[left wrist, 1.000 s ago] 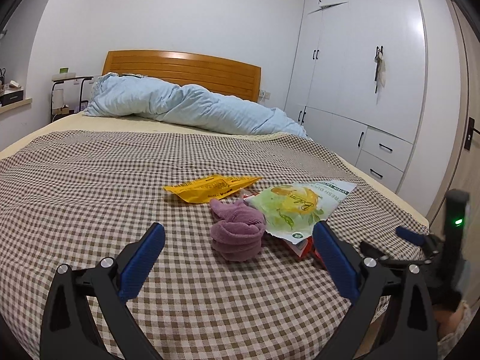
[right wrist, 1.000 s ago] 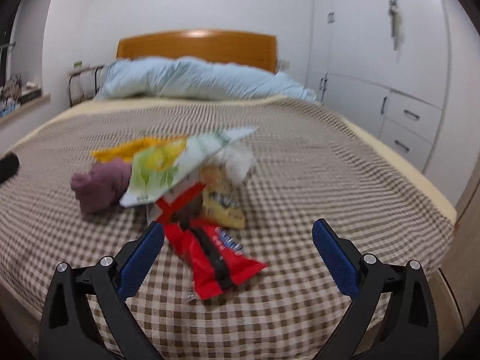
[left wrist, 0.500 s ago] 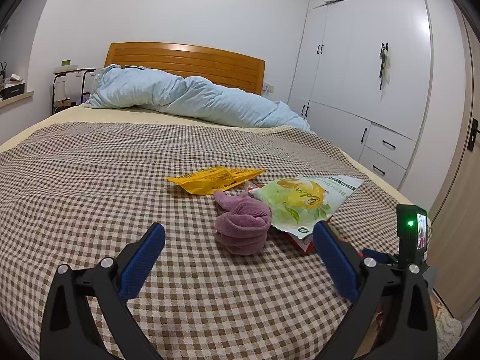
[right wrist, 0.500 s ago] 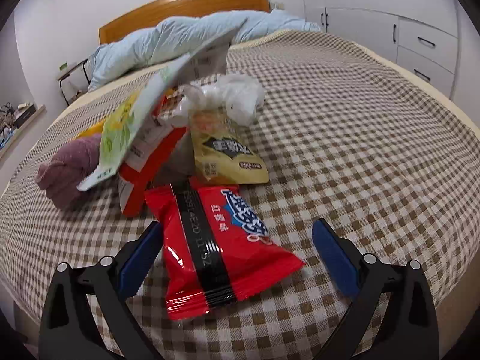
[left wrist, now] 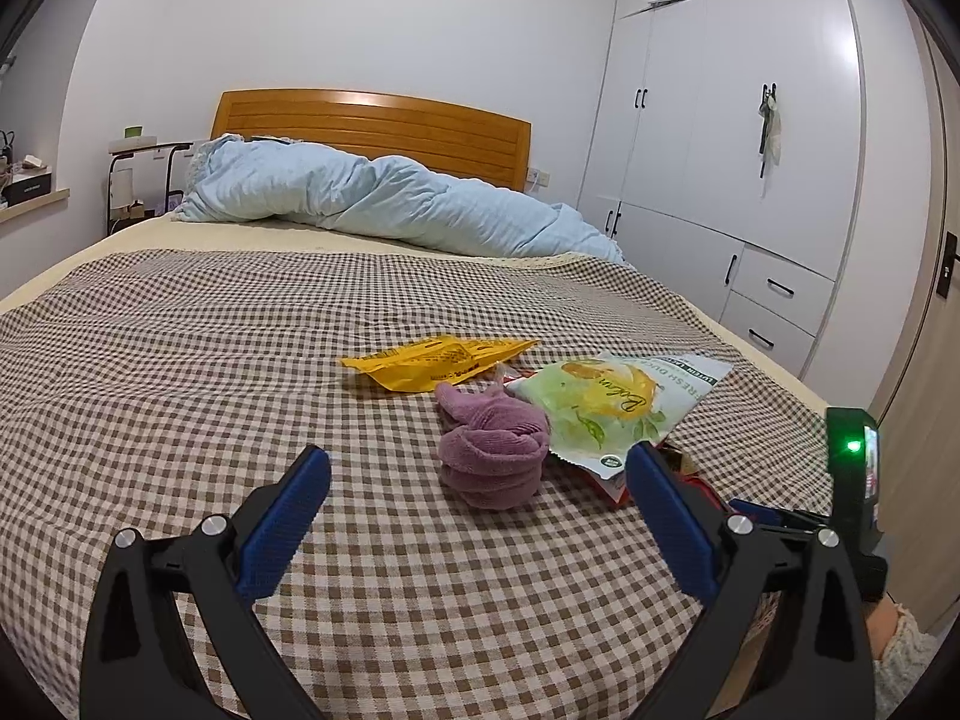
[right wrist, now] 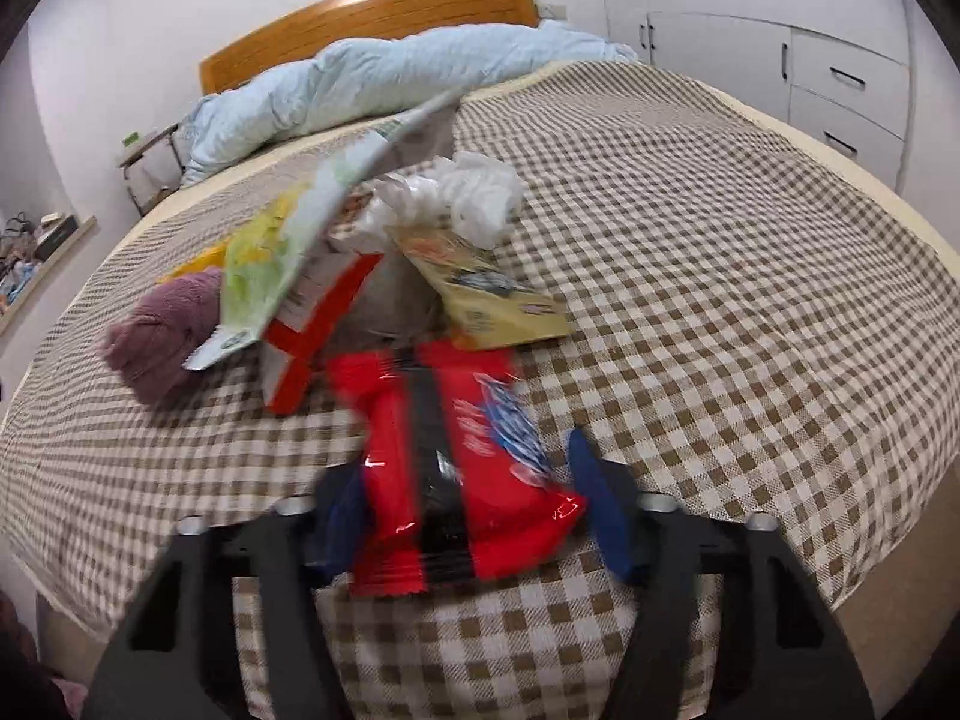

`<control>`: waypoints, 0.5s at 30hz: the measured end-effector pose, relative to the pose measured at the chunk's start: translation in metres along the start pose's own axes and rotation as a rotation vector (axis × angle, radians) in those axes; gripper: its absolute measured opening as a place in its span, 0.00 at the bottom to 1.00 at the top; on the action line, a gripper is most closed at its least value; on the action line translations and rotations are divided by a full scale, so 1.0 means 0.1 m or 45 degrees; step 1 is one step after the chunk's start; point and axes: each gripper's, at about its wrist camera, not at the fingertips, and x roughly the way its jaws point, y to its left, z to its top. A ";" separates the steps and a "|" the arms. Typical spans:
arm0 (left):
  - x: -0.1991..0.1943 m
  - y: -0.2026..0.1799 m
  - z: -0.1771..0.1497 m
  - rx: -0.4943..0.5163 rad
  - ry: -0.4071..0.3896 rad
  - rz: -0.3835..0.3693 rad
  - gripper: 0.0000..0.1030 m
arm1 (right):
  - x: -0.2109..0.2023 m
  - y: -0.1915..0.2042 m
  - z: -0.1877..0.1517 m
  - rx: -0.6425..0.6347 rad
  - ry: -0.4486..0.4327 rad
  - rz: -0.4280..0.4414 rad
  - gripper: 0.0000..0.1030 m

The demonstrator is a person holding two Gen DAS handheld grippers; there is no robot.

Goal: Collect trash
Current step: 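Reach the right tool to the red snack packet and grasp it, then lift the red packet with the right tool while the left reaches the pink towel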

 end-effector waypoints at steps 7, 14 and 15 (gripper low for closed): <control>0.02 0.00 -0.01 -0.004 0.007 0.006 0.93 | -0.20 0.06 -0.01 -0.040 -0.043 0.017 0.48; 0.04 -0.02 -0.02 0.006 0.015 0.006 0.93 | -0.44 0.01 0.05 -0.026 -0.145 0.002 0.48; 0.04 -0.02 -0.02 0.005 0.017 0.005 0.93 | -0.47 0.00 0.06 -0.026 -0.161 0.001 0.48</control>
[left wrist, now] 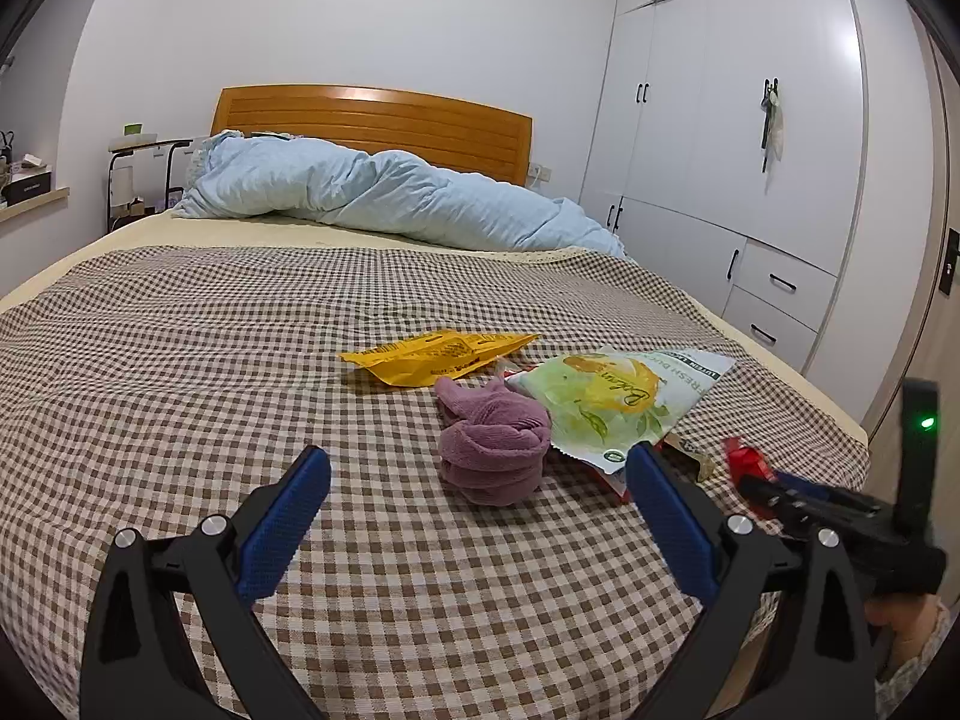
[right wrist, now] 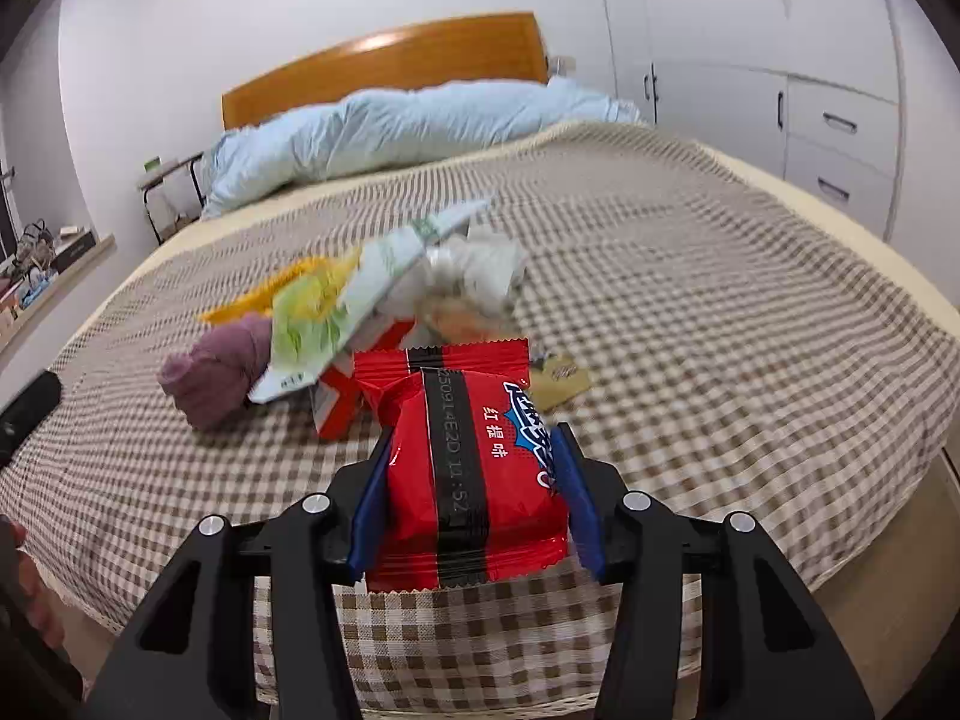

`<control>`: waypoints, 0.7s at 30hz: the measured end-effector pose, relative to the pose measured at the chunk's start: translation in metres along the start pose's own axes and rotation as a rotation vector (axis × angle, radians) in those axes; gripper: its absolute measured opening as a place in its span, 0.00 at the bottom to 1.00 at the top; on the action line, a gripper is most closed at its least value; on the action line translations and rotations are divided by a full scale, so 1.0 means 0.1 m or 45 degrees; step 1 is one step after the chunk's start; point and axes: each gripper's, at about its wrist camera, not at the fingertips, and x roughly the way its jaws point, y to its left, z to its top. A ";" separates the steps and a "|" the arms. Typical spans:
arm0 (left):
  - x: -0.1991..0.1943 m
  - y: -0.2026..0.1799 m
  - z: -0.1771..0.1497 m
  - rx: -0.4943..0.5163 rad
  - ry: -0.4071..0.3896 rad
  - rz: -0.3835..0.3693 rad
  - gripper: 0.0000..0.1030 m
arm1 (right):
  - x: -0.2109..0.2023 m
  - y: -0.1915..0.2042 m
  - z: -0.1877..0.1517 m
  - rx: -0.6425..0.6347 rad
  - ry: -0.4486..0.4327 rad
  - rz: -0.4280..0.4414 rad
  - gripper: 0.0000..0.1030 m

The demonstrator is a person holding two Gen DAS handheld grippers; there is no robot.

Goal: Collect trash
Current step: 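Lift the red packet with the right tool while the left reaches the pink towel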

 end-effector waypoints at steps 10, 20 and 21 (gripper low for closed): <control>0.14 -0.03 0.01 0.013 0.042 0.011 0.93 | -0.31 -0.17 0.08 0.024 -0.149 -0.069 0.48; 0.31 -0.09 0.06 -0.018 0.071 0.016 0.93 | -0.36 -0.39 0.10 0.095 -0.169 -0.087 0.48; 0.33 -0.09 0.07 -0.022 0.074 0.016 0.93 | -0.37 -0.39 0.10 0.097 -0.169 -0.088 0.48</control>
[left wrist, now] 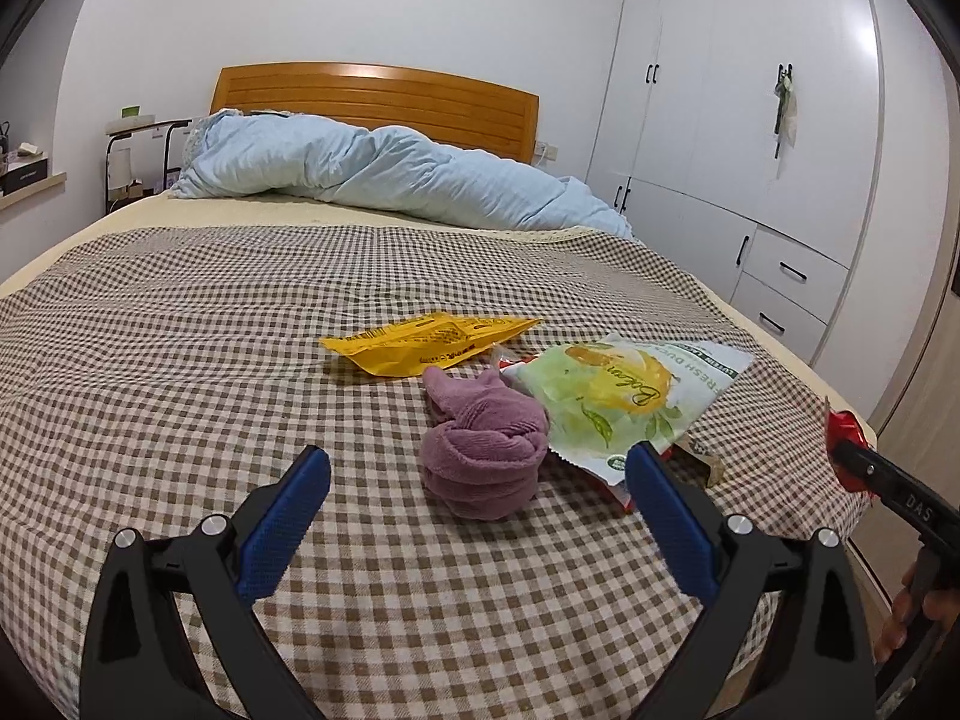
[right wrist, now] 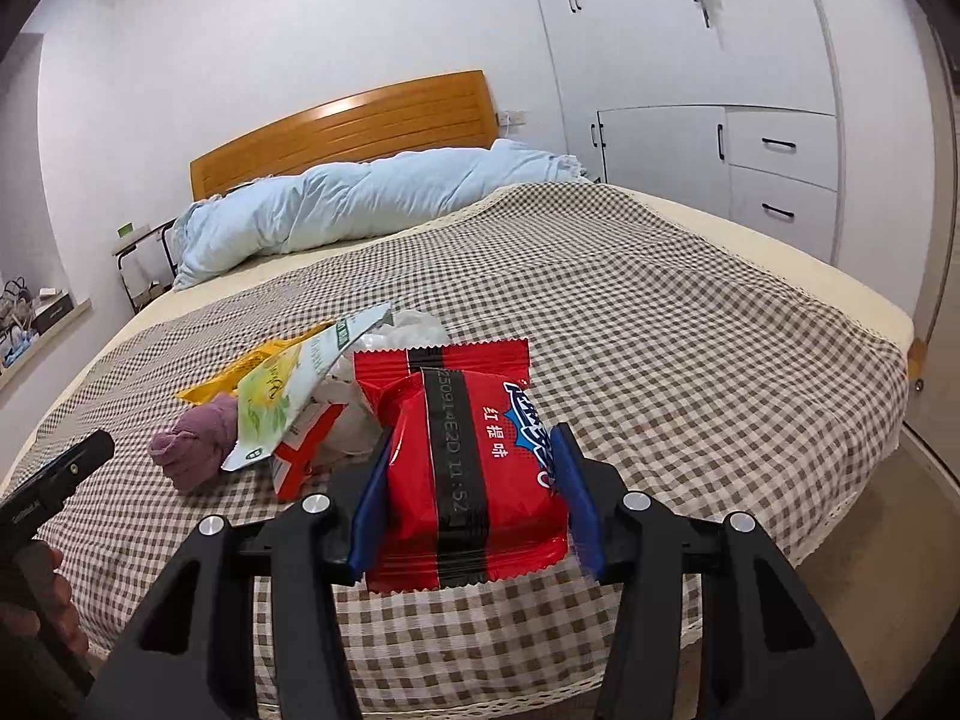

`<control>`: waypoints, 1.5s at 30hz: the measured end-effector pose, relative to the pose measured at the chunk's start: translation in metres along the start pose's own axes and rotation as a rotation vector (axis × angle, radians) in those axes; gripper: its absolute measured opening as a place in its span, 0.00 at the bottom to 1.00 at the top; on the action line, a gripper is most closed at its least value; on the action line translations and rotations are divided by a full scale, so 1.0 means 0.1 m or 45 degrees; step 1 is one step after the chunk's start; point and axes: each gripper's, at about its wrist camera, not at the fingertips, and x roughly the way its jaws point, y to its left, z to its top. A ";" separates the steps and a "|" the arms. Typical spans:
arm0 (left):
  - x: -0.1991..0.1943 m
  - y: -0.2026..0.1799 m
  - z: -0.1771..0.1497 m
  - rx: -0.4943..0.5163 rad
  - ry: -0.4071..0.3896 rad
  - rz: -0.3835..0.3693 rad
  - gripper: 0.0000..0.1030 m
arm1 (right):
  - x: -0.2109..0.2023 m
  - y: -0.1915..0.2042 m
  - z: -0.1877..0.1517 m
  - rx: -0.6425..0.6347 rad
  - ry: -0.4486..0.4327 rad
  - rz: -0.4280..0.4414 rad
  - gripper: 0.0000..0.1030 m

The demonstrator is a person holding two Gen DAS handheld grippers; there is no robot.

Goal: Collect trash
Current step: 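Lift the red packet with the right tool while the left reaches the pink towel, then grasp the pink towel with the left tool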

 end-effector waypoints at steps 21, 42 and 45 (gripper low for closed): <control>0.74 -0.17 -0.01 -0.029 0.246 -0.022 0.93 | 0.01 -0.27 0.01 0.069 0.001 -0.065 0.48; 0.85 0.22 0.00 -0.247 0.278 0.044 0.42 | 0.08 -0.16 0.03 0.063 0.009 -0.019 0.48; 0.72 0.30 0.05 -0.261 0.235 0.049 0.42 | 0.08 -0.11 0.02 0.045 0.003 -0.019 0.48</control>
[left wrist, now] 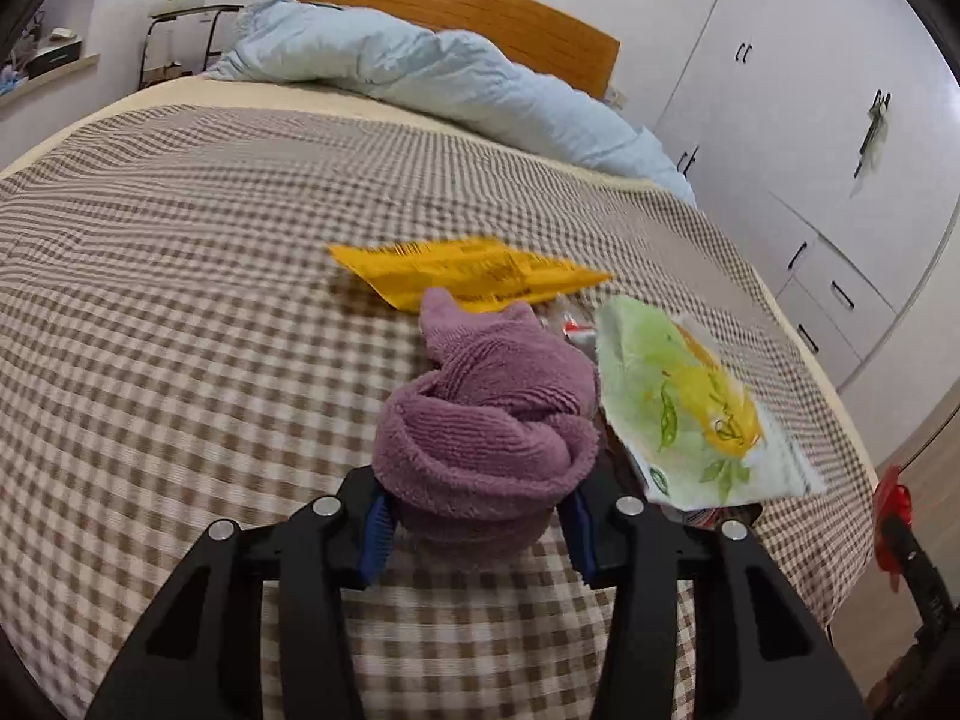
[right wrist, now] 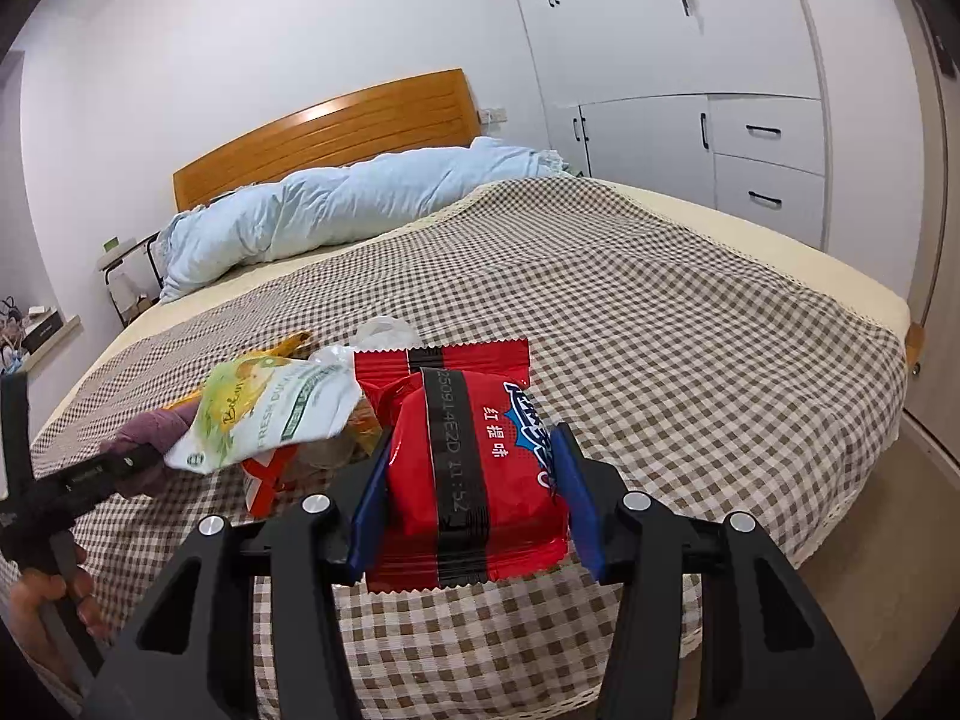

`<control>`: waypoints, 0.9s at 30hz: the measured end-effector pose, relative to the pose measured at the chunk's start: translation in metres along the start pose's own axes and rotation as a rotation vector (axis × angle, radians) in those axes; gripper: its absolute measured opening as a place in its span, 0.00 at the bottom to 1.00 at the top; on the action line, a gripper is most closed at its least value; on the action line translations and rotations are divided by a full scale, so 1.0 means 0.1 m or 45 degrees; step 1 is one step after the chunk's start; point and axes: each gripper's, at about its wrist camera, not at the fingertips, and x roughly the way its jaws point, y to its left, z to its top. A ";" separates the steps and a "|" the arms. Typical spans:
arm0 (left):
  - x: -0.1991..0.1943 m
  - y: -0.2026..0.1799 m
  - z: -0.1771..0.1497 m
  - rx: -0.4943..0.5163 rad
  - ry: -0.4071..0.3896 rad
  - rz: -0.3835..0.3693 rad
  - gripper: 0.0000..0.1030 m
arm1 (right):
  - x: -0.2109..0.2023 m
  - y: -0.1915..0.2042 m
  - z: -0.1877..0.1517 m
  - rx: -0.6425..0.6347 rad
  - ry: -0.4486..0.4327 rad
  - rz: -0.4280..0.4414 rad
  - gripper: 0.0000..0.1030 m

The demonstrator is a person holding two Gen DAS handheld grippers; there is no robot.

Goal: Collect trash
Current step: 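Grasp the pink towel with the left tool, then carry the pink towel and red packet to the floor trash bin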

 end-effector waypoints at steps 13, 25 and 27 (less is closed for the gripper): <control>-0.54 -0.09 0.03 0.109 -0.123 -0.054 0.42 | -0.11 0.13 -0.03 -0.083 -0.046 -0.002 0.48; -0.95 -0.07 -0.18 0.181 -0.140 -0.136 0.42 | -0.39 0.26 -0.04 -0.170 -0.124 0.031 0.48; -1.04 -0.07 -0.19 0.192 -0.150 -0.150 0.42 | -0.45 0.29 -0.02 -0.187 -0.141 0.042 0.48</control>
